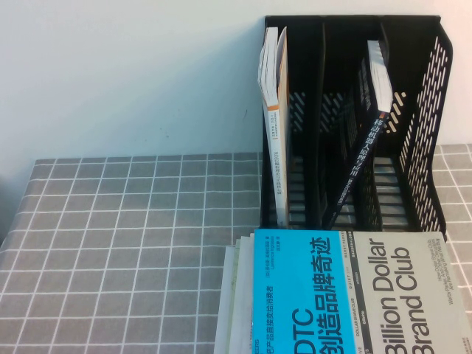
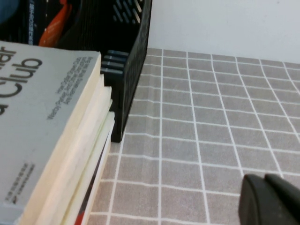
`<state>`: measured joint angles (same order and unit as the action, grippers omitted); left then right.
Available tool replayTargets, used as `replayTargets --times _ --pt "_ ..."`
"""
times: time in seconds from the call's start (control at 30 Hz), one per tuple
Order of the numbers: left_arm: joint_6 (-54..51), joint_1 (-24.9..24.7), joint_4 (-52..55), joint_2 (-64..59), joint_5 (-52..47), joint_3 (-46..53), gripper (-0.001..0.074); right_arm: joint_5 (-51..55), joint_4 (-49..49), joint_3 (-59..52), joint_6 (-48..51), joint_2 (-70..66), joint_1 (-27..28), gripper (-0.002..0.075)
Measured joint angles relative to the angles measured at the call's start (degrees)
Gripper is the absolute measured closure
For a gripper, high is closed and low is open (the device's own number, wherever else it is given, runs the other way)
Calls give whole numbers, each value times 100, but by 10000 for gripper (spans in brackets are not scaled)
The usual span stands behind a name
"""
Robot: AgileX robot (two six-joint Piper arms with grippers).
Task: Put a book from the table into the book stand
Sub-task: Push book with right arm
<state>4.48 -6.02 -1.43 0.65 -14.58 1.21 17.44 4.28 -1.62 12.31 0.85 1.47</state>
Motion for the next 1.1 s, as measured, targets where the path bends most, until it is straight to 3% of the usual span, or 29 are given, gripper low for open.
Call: replayTargets --times 0.4,0.63,0.73,0.83,1.1 --pt "0 0 27 0 2959 0 738 -2570 8 0 -297 0 0 729" --pt "285 0 -127 0 3309 0 738 -3191 117 0 -568 0 0 729" --pt "553 0 -351 0 3034 -28 738 -3254 260 0 -585 0 0 729" --pt "745 0 -478 0 2148 -443 738 -3117 481 45 -608 0 0 729" --pt "821 0 -489 -812 -90 -2392 738 -850 559 1585 8 -158 0 729"
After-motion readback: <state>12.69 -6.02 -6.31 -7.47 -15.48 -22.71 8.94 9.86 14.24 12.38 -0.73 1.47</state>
